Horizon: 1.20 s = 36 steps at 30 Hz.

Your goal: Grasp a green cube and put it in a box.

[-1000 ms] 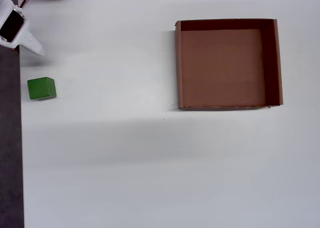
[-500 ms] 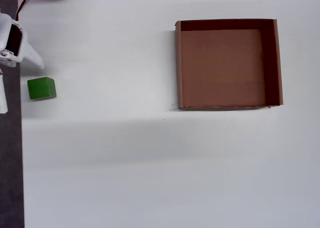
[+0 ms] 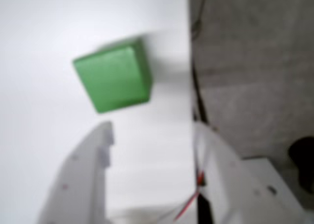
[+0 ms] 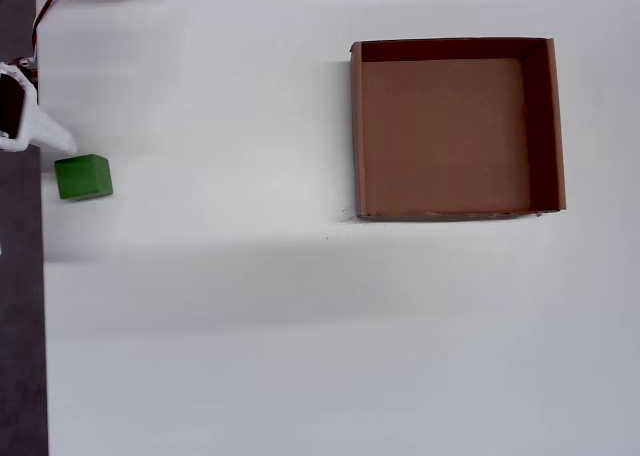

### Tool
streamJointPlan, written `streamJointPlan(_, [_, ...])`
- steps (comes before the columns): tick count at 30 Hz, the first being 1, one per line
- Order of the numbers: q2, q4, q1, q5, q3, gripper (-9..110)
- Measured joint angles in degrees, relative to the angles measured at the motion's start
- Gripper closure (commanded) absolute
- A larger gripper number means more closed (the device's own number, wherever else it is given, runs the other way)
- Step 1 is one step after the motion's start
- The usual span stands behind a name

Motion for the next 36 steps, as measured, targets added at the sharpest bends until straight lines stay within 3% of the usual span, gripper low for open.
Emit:
streamJointPlan(12, [-7.47, 7.65, -0.88, 0.0, -10.37, 78])
streamJointPlan(36, [-19.6, 10.99, -5.36, 0.0, -21.36, 78])
